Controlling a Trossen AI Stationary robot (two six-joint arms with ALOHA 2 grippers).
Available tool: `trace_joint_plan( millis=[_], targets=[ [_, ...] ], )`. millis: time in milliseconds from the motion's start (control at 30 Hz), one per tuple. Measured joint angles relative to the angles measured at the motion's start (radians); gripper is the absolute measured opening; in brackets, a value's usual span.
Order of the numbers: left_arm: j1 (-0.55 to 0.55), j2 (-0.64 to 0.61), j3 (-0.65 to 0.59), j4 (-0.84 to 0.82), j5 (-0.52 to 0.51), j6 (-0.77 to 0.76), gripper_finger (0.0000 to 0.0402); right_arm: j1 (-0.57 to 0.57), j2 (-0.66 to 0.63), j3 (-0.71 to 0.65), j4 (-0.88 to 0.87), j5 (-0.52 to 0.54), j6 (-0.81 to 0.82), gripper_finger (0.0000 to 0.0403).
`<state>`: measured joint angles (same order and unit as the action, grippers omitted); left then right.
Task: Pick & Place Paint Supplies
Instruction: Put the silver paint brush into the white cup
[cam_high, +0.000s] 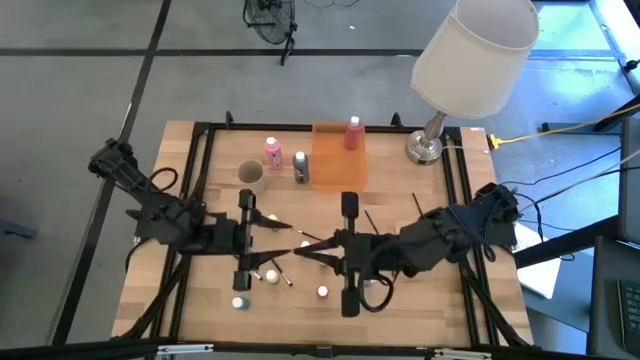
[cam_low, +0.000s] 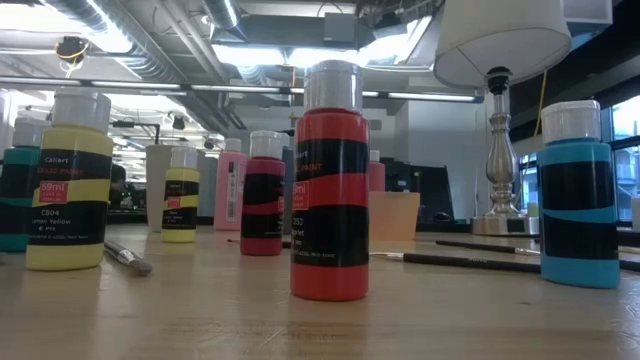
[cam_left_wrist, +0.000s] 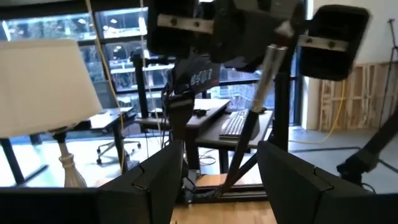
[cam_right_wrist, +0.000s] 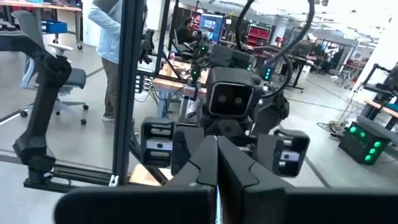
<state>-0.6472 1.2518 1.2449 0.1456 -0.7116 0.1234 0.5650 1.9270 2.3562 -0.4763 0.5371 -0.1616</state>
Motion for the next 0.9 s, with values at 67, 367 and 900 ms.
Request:
trace_joint_plan(
  millis=[67,367,900],
  targets=[
    [0.018,0.001,0.000,-0.012,0.025,-0.022,0.0203,-0.008,0.000,0.000,0.013,-0.010,-0.009,0.0000],
    [0.052,0.000,0.000,-0.009,0.136,0.002,0.0203,-0.034,0.000,0.000,0.087,-0.045,-0.077,0.0000],
    [0.063,0.000,0.000,0.073,0.066,0.129,0.0203,-0.099,0.000,0.000,0.085,-0.131,-0.116,0.0000]
  ],
)
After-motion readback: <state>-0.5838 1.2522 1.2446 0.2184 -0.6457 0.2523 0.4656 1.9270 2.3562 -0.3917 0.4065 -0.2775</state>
